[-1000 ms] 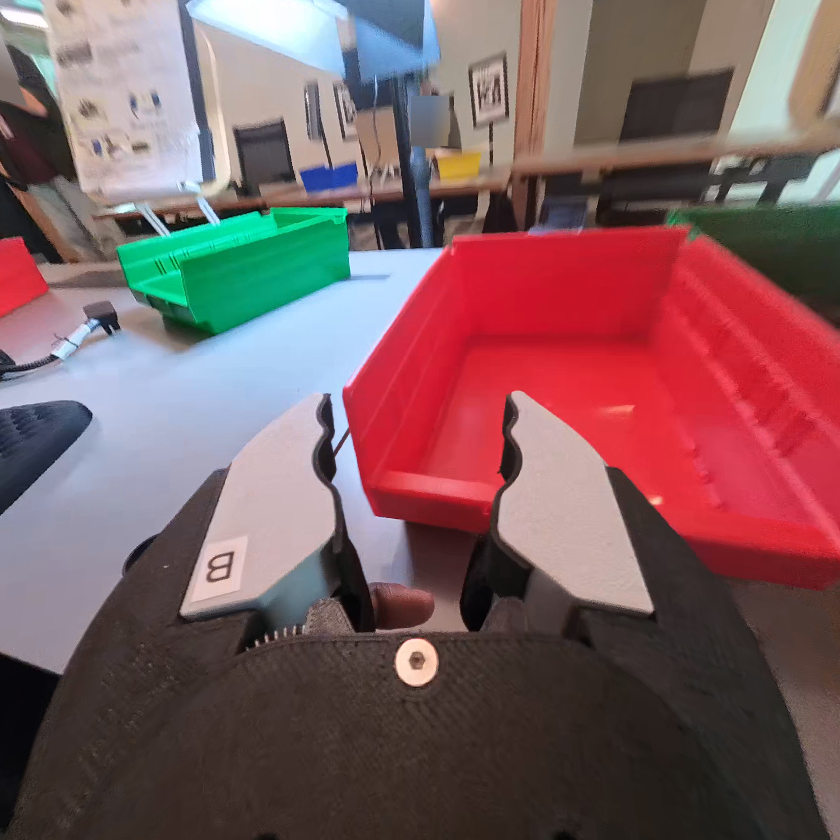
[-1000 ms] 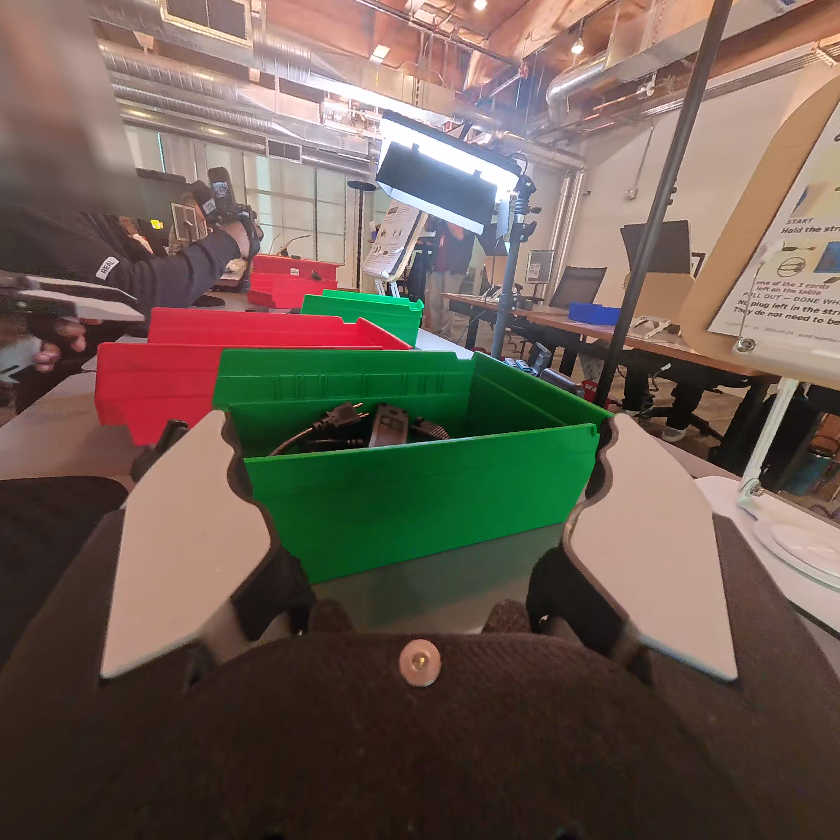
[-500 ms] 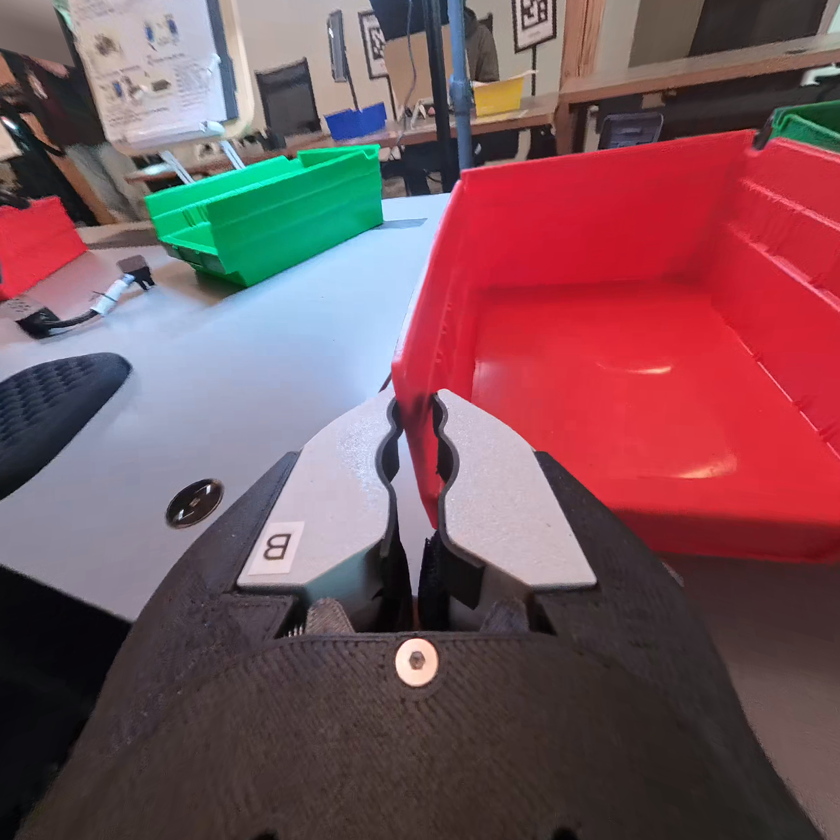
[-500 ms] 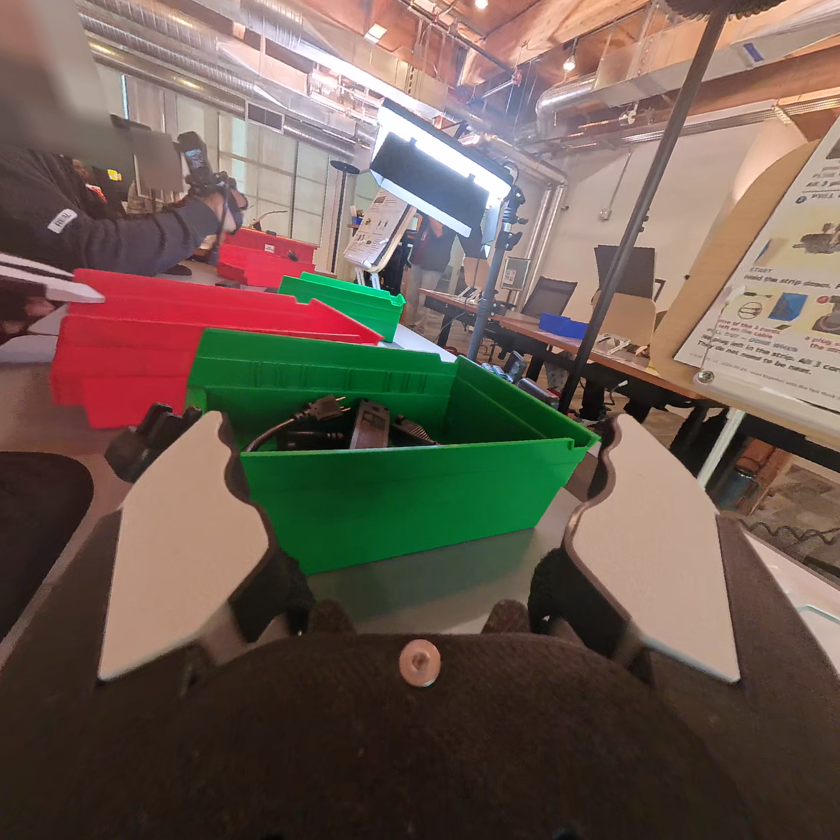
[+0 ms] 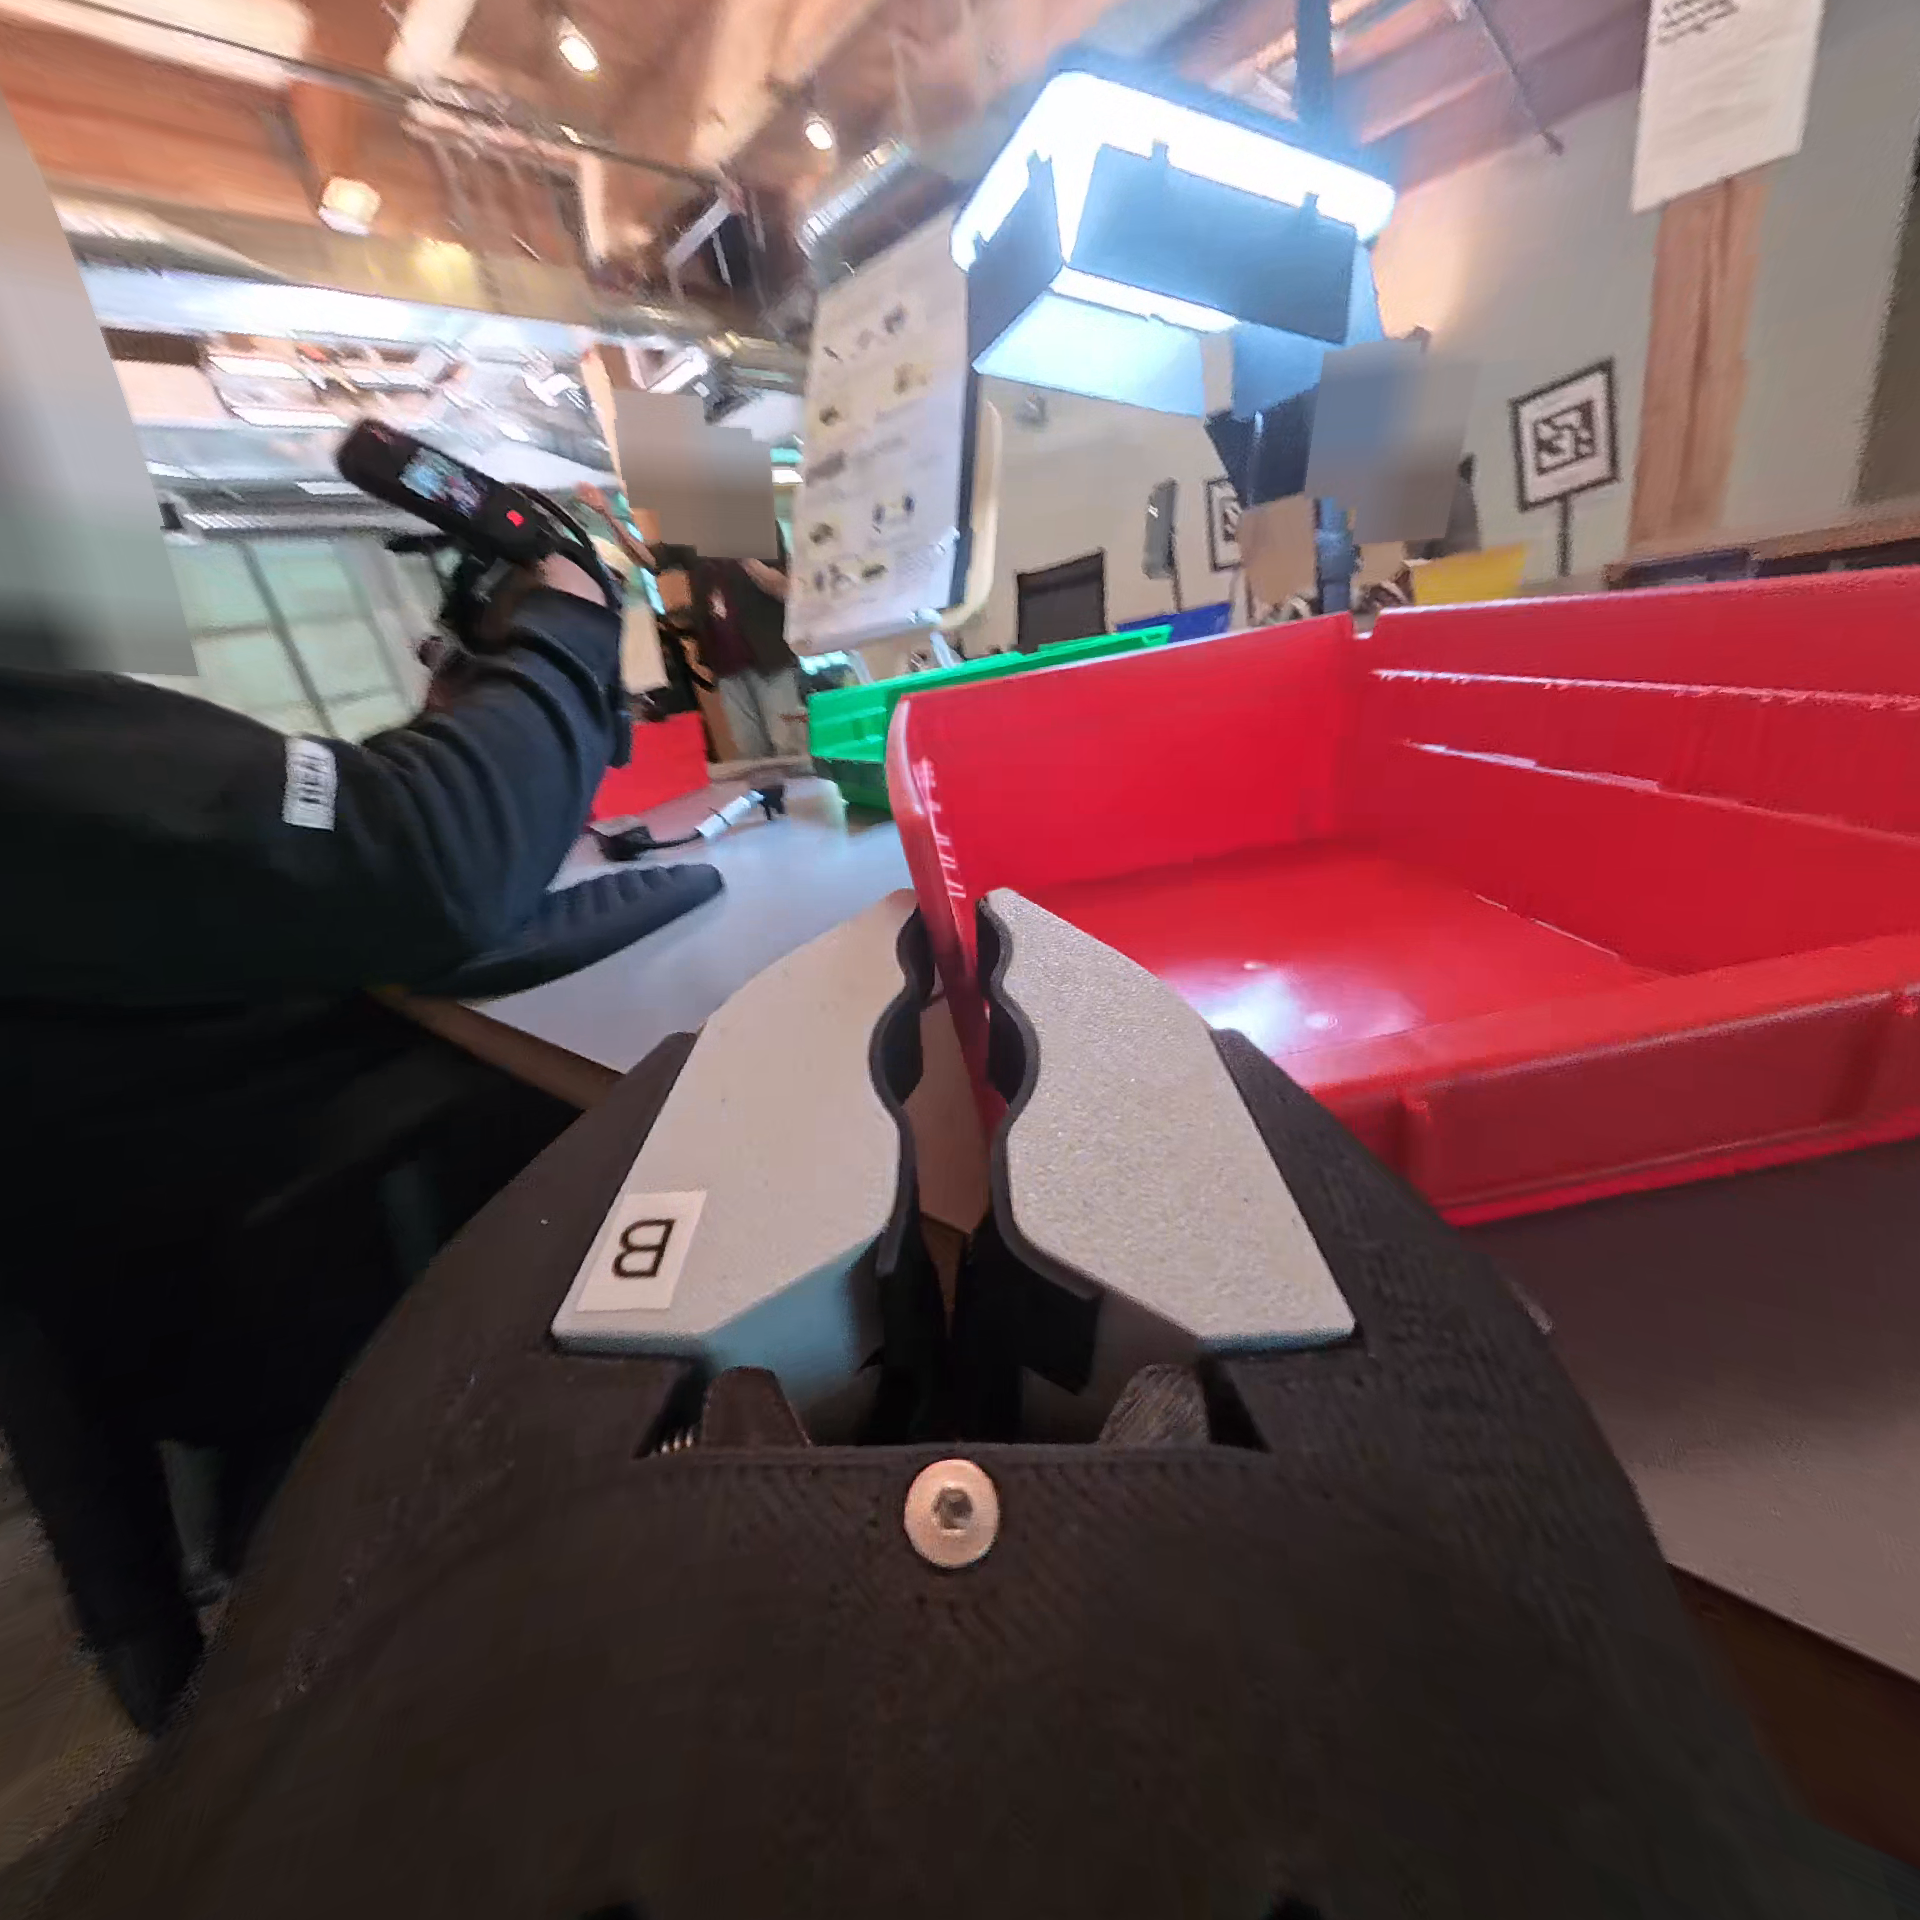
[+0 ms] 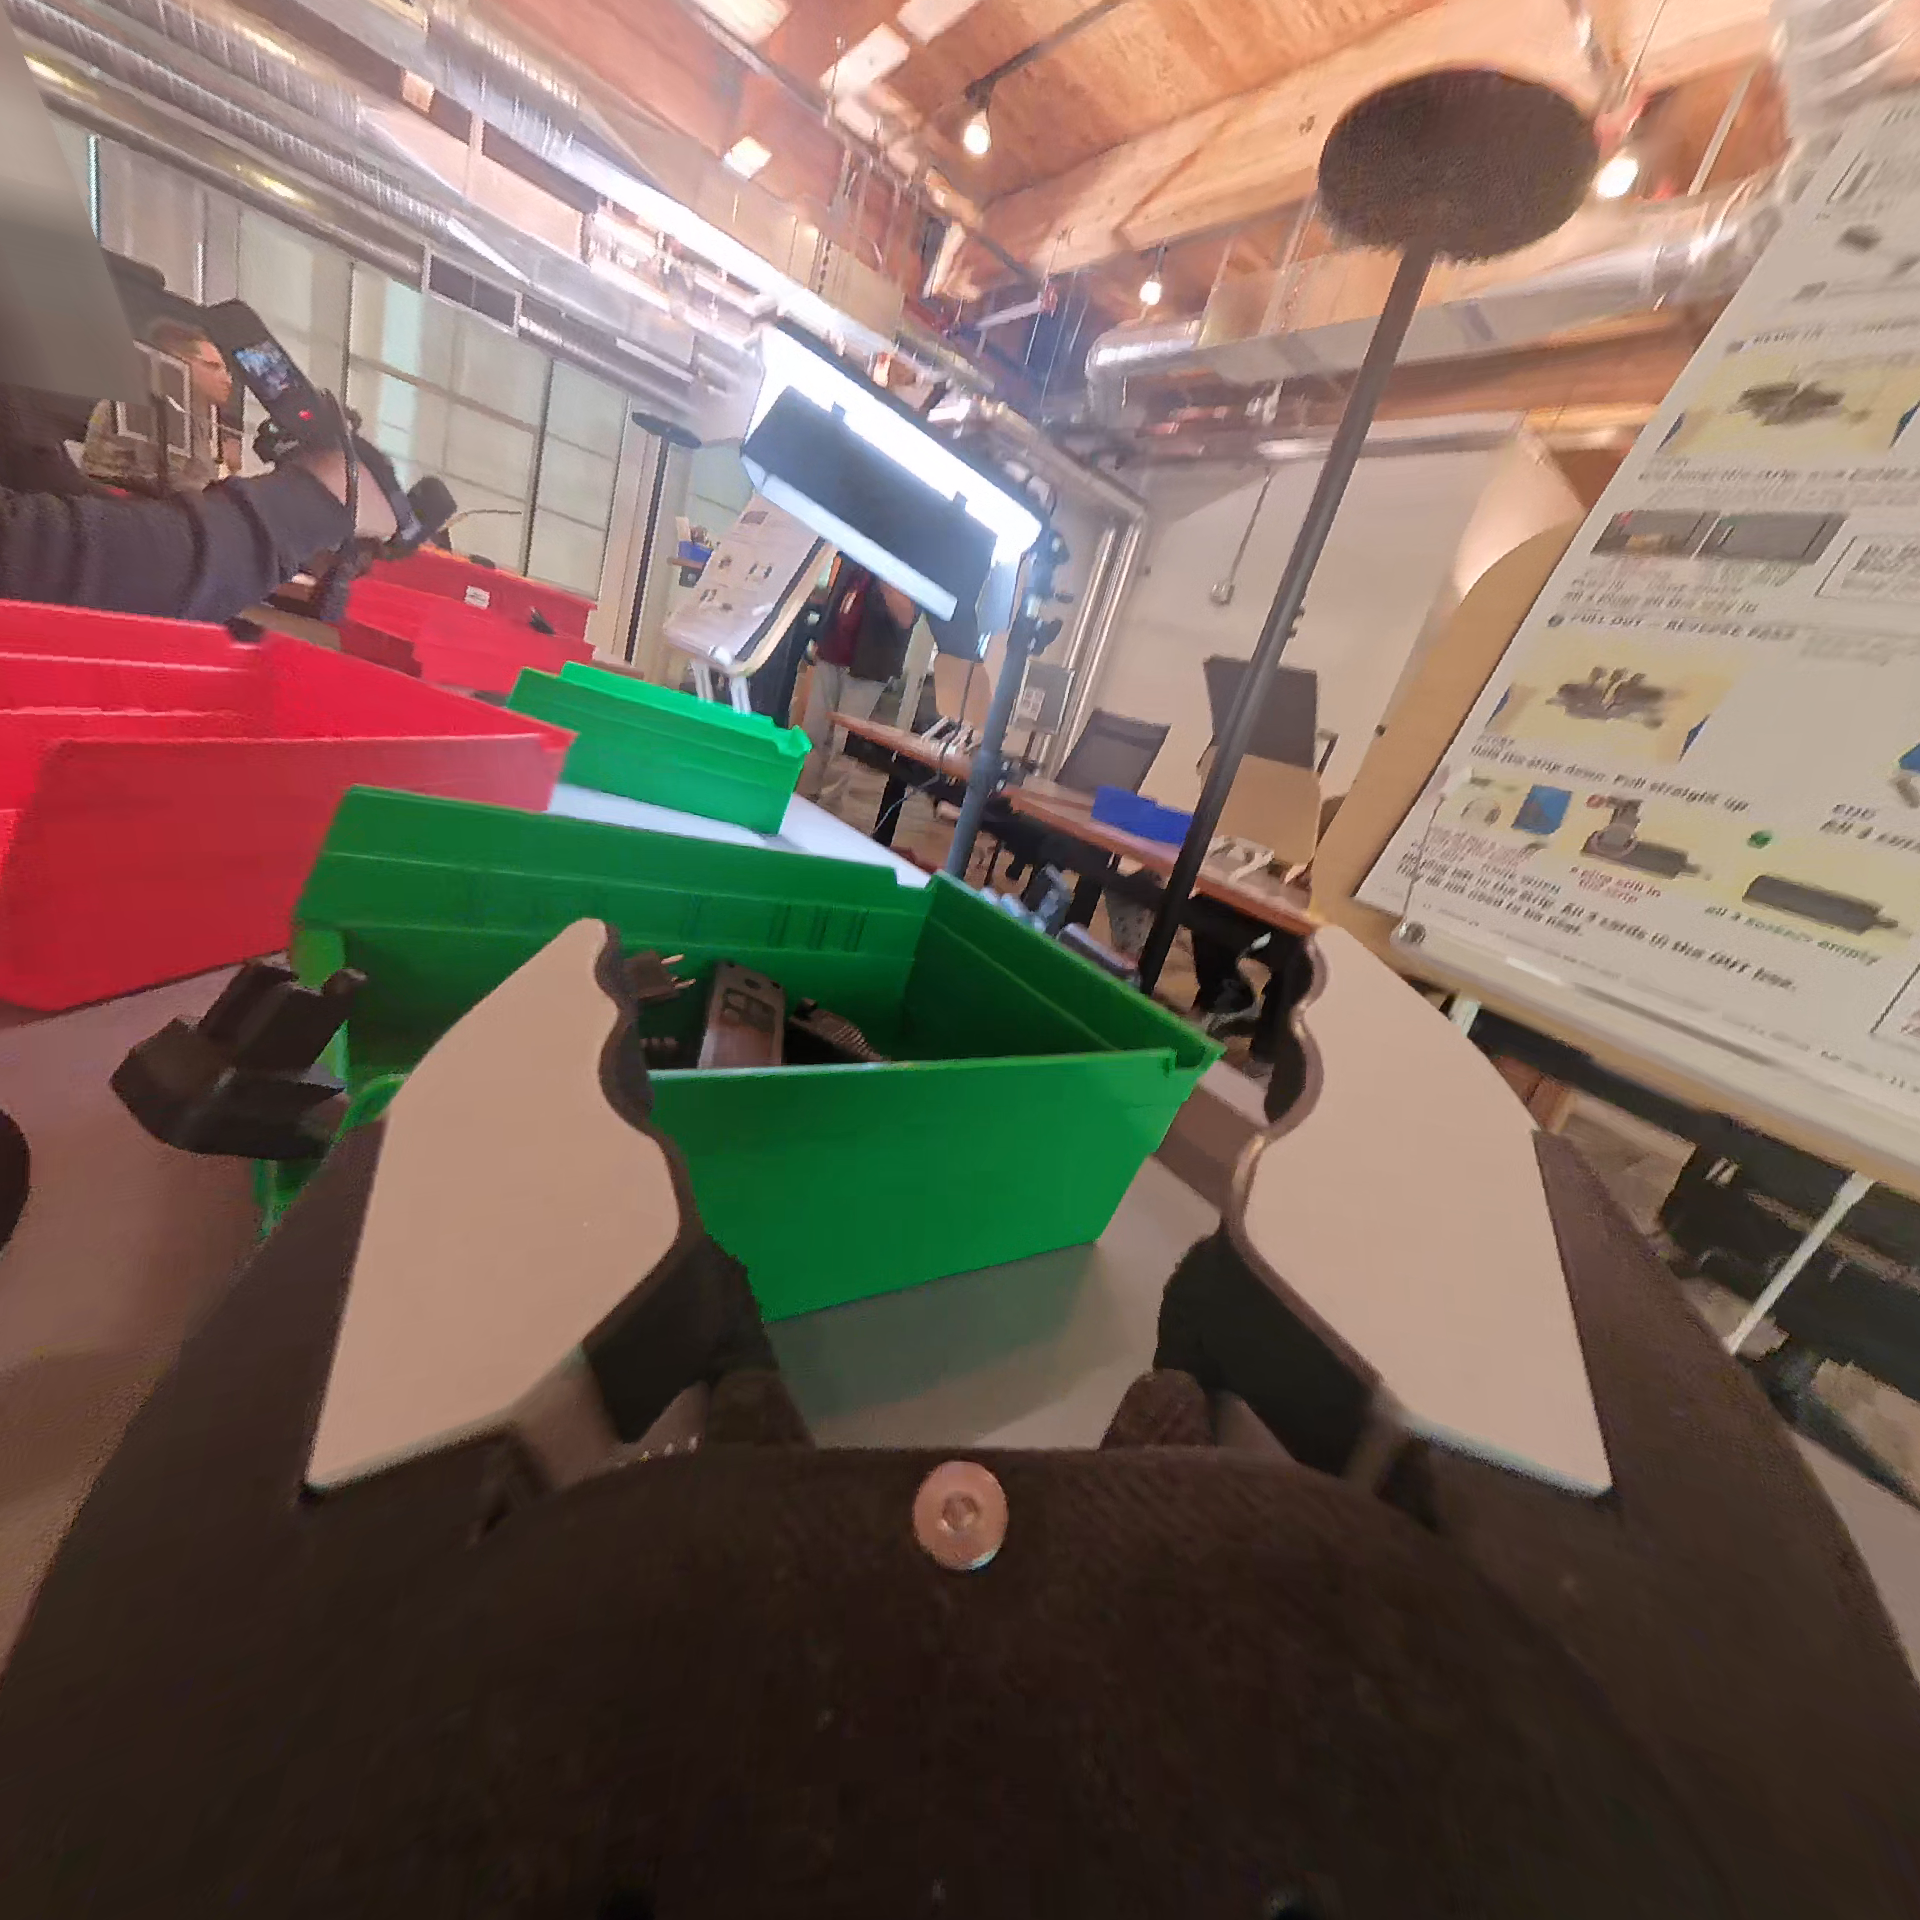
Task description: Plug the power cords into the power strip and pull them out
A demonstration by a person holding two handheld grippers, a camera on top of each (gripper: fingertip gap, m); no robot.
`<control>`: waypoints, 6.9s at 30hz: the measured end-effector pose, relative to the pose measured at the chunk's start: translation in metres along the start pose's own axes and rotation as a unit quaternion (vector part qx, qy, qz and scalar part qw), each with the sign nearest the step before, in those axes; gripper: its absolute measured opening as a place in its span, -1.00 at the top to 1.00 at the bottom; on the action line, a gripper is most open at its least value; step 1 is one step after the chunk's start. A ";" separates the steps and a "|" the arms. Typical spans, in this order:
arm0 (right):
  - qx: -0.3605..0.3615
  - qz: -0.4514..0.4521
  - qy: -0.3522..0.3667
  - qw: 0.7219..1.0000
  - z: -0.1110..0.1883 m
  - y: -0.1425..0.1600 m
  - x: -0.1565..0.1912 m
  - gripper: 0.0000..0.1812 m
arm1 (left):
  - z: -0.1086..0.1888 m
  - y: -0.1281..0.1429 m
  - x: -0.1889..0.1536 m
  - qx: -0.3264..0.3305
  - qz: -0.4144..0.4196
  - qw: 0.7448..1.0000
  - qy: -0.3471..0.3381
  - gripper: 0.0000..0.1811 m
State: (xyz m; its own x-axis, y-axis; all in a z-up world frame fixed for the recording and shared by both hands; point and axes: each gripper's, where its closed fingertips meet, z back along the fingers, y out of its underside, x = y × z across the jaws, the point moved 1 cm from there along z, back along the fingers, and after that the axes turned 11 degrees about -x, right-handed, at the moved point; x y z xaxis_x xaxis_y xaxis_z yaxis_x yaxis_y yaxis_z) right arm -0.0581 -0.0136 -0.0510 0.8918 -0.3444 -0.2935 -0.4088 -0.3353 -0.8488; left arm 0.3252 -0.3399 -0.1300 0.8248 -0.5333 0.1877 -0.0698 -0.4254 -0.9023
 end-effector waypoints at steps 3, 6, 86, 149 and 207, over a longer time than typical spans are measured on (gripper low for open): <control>-0.073 0.058 0.023 0.995 0.004 -0.018 -0.003 -0.30 | 0.009 -0.005 -0.001 -0.020 -0.017 0.999 -0.026 0.92; -0.104 0.064 0.021 0.992 0.002 -0.037 0.003 -0.44 | 0.007 -0.006 -0.003 -0.029 -0.010 0.999 -0.028 0.83; 0.167 0.157 0.225 0.947 0.191 -0.118 -0.048 0.89 | 0.078 -0.286 -0.384 -0.261 0.215 0.859 0.383 0.89; 0.218 0.152 0.188 0.946 0.246 -0.047 -0.032 0.43 | 0.107 -0.191 -0.423 -0.037 0.152 0.820 0.550 0.39; 0.594 0.295 -0.096 0.742 0.273 0.029 -0.003 0.63 | -0.007 0.012 -0.277 0.110 -0.404 0.713 0.563 0.59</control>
State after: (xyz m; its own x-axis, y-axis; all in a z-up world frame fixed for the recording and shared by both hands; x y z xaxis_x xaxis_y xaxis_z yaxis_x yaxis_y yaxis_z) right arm -0.0194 0.2164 -0.1948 0.6828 0.0458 -0.7292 -0.3817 0.8734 -0.3026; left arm 0.0916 -0.2025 -0.1904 -0.4345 -0.4816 0.7611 0.3652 -0.8667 -0.3399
